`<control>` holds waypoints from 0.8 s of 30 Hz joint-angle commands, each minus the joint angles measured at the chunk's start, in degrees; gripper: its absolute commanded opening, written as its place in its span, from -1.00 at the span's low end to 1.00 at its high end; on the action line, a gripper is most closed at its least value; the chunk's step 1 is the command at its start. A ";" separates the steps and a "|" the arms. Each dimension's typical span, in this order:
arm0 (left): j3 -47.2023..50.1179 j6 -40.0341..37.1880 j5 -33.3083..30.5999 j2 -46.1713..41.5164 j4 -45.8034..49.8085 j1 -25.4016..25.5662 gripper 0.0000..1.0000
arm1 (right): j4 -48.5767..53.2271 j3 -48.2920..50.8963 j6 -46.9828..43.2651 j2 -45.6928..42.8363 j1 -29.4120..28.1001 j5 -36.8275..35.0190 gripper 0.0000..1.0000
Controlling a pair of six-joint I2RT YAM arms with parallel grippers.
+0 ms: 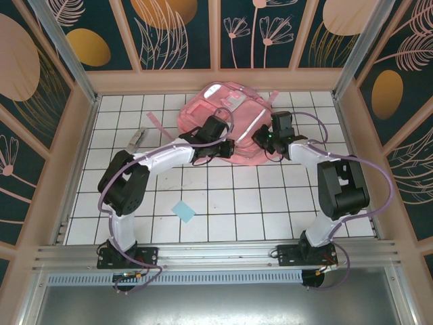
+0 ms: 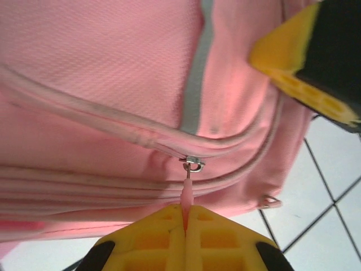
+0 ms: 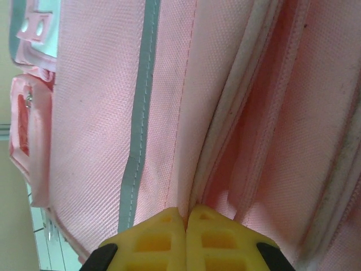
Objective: Pack the student bag
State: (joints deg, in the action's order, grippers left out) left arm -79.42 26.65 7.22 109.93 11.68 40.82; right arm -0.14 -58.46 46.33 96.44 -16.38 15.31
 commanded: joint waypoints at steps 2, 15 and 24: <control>4.63 -1.23 -9.13 -3.47 3.74 -4.67 -1.00 | -1.24 -1.42 -1.98 -3.44 0.76 -1.63 -1.00; 2.21 1.44 -8.89 -5.81 0.85 -8.65 -0.24 | 5.91 -7.11 -11.27 -3.45 -3.35 -1.04 -0.31; 12.64 6.66 -13.47 -16.53 -4.76 -13.18 0.98 | 19.58 -5.46 -19.90 -10.02 -17.54 -9.68 0.37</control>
State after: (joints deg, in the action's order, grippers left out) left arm -68.75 30.74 -3.53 96.66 9.91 30.35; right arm 13.02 -63.90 30.61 88.90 -30.24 9.56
